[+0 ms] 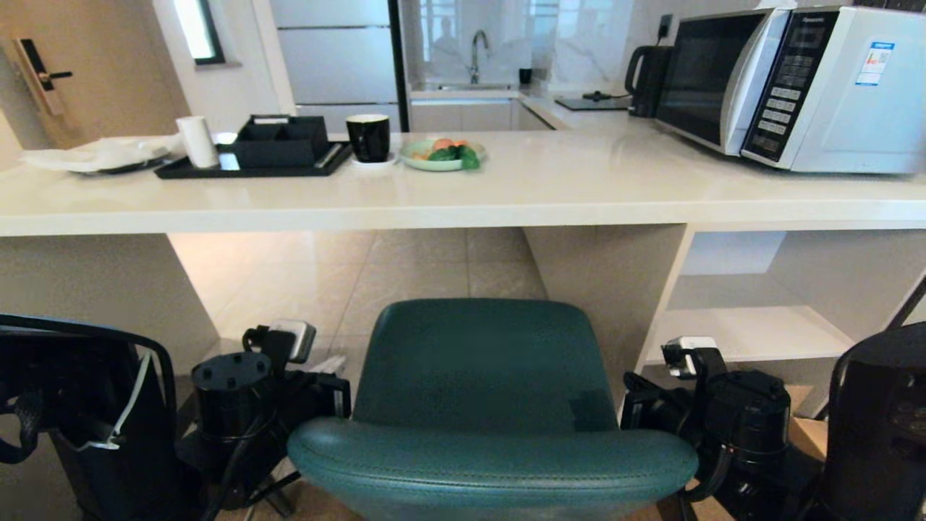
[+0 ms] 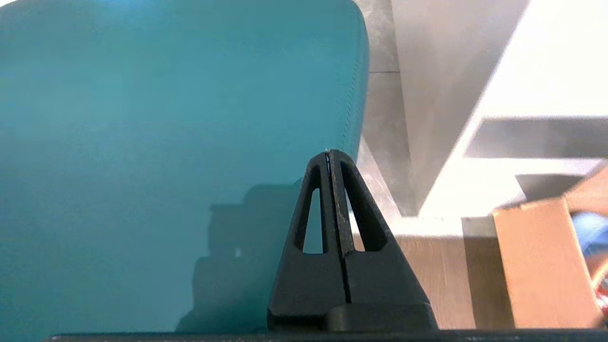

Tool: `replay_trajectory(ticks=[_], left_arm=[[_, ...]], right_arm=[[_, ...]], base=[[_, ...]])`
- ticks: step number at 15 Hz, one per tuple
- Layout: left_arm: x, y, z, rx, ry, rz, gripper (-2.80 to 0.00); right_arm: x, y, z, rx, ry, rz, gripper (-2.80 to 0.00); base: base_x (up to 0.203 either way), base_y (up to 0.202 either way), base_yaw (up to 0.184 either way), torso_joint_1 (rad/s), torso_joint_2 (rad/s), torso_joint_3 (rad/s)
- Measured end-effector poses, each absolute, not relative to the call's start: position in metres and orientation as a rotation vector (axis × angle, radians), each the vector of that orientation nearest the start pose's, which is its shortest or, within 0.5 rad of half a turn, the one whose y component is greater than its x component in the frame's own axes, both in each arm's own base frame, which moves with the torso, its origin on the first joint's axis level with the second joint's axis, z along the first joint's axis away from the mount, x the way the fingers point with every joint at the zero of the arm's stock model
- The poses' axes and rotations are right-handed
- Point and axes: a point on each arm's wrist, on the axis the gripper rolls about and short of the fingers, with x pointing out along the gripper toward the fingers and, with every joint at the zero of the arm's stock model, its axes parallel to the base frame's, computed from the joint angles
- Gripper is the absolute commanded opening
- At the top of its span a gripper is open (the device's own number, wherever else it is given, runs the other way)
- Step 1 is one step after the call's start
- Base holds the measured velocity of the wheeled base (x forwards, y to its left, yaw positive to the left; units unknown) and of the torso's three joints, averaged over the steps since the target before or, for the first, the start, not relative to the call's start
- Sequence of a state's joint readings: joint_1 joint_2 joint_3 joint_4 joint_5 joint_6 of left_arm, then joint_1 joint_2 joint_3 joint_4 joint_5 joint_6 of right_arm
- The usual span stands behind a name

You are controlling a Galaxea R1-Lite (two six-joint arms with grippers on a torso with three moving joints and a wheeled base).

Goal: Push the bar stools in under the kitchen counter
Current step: Pull the blue chair out from under the dining table

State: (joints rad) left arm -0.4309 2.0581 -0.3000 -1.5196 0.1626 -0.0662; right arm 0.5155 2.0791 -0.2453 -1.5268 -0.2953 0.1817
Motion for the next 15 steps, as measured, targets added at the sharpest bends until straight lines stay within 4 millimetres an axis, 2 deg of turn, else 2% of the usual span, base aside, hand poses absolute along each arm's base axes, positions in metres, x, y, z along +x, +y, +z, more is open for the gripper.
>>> replay_trajectory(ticks=[8,15], left_arm=[[0.267,-0.112,0.054,0.001,0.222,-0.239,-2.8],[0.29,-0.116,0.054,-0.017,0.178,-0.231,-2.8]], right_arm=[[0.242,0.128,0.042,0.057,0.296,0.18,-2.8],[0.228,0.125,0.053,0.021,0.284,0.198,-2.8]], base=[[-0.012,0.0,0.0,-0.001,0.0,0.001],[0.0,0.0,0.0,0.0,0.0,0.0]])
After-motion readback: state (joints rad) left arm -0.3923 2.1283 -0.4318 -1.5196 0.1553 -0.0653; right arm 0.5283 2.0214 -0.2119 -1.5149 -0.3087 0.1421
